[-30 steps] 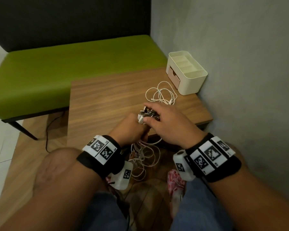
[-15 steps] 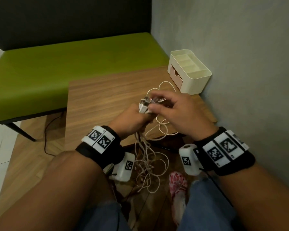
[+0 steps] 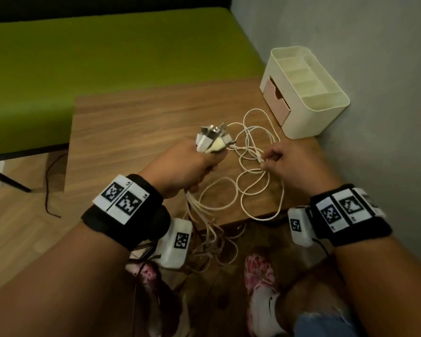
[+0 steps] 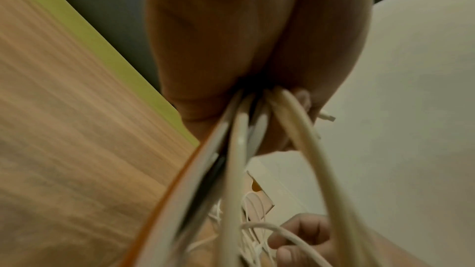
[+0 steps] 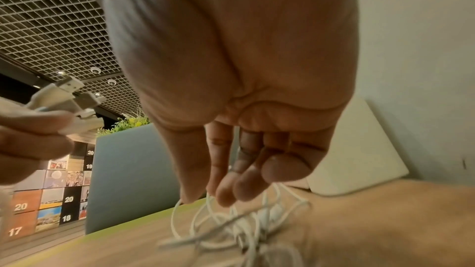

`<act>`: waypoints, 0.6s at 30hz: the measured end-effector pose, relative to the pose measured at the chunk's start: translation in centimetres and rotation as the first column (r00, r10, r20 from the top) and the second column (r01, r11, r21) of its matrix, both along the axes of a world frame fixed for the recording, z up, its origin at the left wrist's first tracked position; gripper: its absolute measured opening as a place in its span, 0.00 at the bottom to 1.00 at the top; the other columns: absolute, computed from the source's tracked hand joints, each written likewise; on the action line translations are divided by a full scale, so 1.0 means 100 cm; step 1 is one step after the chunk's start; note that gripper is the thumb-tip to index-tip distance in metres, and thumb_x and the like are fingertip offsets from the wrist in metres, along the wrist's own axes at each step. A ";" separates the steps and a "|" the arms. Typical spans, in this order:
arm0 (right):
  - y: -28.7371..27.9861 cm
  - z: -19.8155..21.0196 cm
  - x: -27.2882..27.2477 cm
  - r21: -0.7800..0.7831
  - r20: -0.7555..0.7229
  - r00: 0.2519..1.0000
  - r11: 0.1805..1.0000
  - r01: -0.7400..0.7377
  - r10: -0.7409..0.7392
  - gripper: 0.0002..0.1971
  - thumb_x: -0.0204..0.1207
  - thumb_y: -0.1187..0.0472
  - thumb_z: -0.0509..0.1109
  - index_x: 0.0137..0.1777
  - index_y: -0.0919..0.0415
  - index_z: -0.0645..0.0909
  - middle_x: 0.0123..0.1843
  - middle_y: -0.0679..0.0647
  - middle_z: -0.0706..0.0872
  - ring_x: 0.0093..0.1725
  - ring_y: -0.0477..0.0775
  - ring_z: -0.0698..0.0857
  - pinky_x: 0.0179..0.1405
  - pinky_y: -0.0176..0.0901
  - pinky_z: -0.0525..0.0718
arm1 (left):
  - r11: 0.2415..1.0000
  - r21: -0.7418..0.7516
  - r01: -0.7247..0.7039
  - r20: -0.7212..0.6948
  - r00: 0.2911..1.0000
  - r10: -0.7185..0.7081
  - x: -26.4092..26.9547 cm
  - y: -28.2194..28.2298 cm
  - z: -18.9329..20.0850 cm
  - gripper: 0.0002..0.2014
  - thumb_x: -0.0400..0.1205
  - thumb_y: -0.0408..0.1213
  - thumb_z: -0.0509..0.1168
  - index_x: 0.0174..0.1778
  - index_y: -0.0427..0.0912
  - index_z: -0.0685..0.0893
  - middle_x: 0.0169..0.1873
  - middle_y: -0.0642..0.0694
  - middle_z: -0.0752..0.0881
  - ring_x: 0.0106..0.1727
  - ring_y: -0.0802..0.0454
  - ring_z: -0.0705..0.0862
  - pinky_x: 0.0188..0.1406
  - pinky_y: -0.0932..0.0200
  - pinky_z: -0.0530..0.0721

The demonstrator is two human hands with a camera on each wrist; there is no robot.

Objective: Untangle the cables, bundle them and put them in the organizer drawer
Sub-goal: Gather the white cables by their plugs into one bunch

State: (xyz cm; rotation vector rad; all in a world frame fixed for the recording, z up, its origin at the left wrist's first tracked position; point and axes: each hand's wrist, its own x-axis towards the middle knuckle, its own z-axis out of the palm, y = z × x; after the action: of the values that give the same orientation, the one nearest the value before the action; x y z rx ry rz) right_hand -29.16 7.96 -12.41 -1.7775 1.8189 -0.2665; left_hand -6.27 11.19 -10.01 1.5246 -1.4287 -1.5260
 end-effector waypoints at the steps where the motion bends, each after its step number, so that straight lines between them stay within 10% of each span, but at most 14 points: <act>1: -0.002 -0.008 0.000 0.002 -0.003 1.000 1.000 -0.011 0.011 0.07 0.77 0.55 0.76 0.54 0.50 0.86 0.50 0.47 0.84 0.44 0.40 0.79 0.37 0.33 0.73 | 1.000 0.009 0.029 0.040 0.999 -0.030 0.001 0.000 -0.002 0.14 0.84 0.43 0.67 0.33 0.44 0.77 0.20 0.54 0.74 0.19 0.56 0.67 0.19 0.62 0.66; 14: -0.034 -0.018 0.007 -0.309 0.084 0.996 0.949 0.058 -0.033 0.04 0.81 0.52 0.70 0.47 0.50 0.82 0.41 0.45 0.82 0.40 0.45 0.80 0.33 0.35 0.73 | 0.996 -0.040 -0.076 0.078 0.994 0.079 -0.008 -0.007 -0.013 0.16 0.84 0.43 0.67 0.30 0.44 0.78 0.18 0.55 0.76 0.19 0.56 0.71 0.21 0.60 0.71; 18: -0.040 -0.015 0.011 -0.426 0.155 0.982 0.904 -0.033 0.109 0.13 0.82 0.54 0.68 0.64 0.53 0.84 0.62 0.50 0.81 0.62 0.50 0.77 0.58 0.41 0.75 | 0.996 -0.036 -0.086 0.066 0.994 0.088 -0.008 -0.007 -0.013 0.16 0.84 0.43 0.67 0.30 0.43 0.78 0.17 0.55 0.76 0.19 0.55 0.71 0.21 0.58 0.71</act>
State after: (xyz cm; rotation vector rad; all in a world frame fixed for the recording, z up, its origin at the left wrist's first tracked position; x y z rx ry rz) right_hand -28.10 3.99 -13.95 -2.0277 1.6513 -0.8161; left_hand -7.08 10.48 -11.26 1.6115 -1.3990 -1.4052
